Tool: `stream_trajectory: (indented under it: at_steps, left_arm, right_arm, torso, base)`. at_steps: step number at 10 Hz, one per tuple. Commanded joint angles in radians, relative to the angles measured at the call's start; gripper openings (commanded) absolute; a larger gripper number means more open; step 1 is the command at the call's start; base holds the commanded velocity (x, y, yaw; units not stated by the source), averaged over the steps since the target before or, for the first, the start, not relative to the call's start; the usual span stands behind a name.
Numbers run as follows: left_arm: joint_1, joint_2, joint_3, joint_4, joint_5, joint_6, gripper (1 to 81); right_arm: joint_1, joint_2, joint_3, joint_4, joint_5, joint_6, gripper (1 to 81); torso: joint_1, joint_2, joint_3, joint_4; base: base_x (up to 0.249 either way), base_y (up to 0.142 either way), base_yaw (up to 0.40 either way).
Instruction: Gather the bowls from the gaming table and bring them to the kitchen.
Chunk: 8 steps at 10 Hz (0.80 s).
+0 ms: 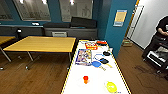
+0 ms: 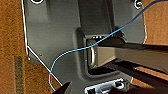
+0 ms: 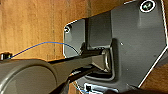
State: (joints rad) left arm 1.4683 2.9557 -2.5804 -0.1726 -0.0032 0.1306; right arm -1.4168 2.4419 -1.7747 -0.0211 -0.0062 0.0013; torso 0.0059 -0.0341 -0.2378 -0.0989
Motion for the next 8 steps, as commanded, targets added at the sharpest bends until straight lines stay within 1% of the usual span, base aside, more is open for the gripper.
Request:
stream_trajectory:
  at_steps: [1, 2, 3, 4, 5, 6, 8]
  left_arm:
    - [-0.024, -0.003, 0.006, -0.008, 0.068, 0.004, 81.1]
    - [-0.024, -0.004, 0.006, -0.010, 0.068, 0.004, 81.1]
    - [-0.025, -0.001, 0.006, -0.008, 0.068, 0.004, 81.1]
    - [-0.026, 0.000, 0.006, -0.008, 0.066, 0.004, 81.1]
    - [-0.026, 0.002, 0.006, -0.008, 0.066, 0.004, 81.1]
    - [-0.027, 0.005, 0.006, -0.008, 0.066, 0.004, 81.1]
    - [-0.030, 0.008, 0.006, -0.008, 0.066, 0.004, 81.1]
  right_arm:
    - [0.130, -0.301, 0.325, 0.013, 0.002, 0.042, 81.1]
    - [0.158, -0.360, 0.379, 0.012, 0.005, 0.069, 81.1]
    - [0.178, -0.410, 0.423, 0.013, 0.018, 0.080, 81.1]
    - [0.201, -0.451, 0.466, 0.013, 0.022, 0.080, 81.1]
    - [0.227, -0.473, 0.498, 0.015, 0.020, 0.080, 81.1]
    - [0.254, -0.490, 0.523, 0.016, 0.020, 0.080, 81.1]
    - [0.320, -0.542, 0.580, 0.015, 0.011, 0.121, 81.1]
  torso:
    - [0.000, 0.000, 0.000, 0.000]
    - [0.000, 0.000, 0.000, 0.000]
    - [0.000, 0.000, -0.022, 0.000]
    - [0.000, 0.000, -0.054, 0.000]
    - [0.000, 0.000, -0.064, 0.000]
    - [0.000, 0.000, -0.084, 0.000]
    - [0.000, 0.000, -0.128, 0.000]
  base:
    - [0.000, 0.000, 0.000]
    - [0.000, 0.000, 0.000]
    - [0.000, 0.000, 0.000]
    - [0.000, 0.000, 0.000]
    - [0.000, 0.000, 0.000]
    - [0.000, 0.000, 0.000]
    - [0.000, 0.000, 0.000]
